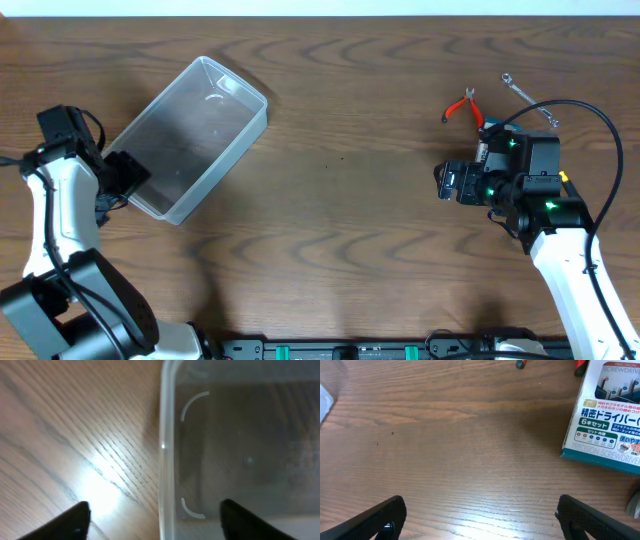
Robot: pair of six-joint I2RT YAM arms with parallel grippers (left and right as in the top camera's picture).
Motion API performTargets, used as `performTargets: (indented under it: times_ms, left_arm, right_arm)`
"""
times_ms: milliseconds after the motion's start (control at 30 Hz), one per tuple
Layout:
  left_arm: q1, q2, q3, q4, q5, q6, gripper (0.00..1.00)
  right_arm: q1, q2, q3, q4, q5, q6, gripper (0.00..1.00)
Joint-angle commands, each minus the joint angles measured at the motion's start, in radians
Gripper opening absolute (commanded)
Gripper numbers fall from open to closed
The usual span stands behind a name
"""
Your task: Pack container
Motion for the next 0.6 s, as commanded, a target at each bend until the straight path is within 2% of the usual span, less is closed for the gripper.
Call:
performTargets:
  times_ms: [0,100,200,567]
  left_arm:
    - [0.004,0.007,0.011,-0.005,-0.002,-0.028,0.64]
    - [0.004,0.007,0.011,-0.004,-0.002,-0.031,0.60]
    - [0.004,0.007,0.011,-0.005,-0.002,-0.031,0.50]
    - [0.004,0.007,0.011,-0.005,-0.002,-0.032,0.49]
  right_arm:
    - [-0.008,-0.002,0.022,-0.002,-0.011,0.011,0.99]
    - [-0.008,-0.002,0.022,-0.011,-0.011,0.011,0.99]
    - [-0.008,-0.002,0.022,-0.021,-0.011,0.011,0.99]
    - [-0.008,-0.002,0.022,-0.023,-0.011,0.011,0.99]
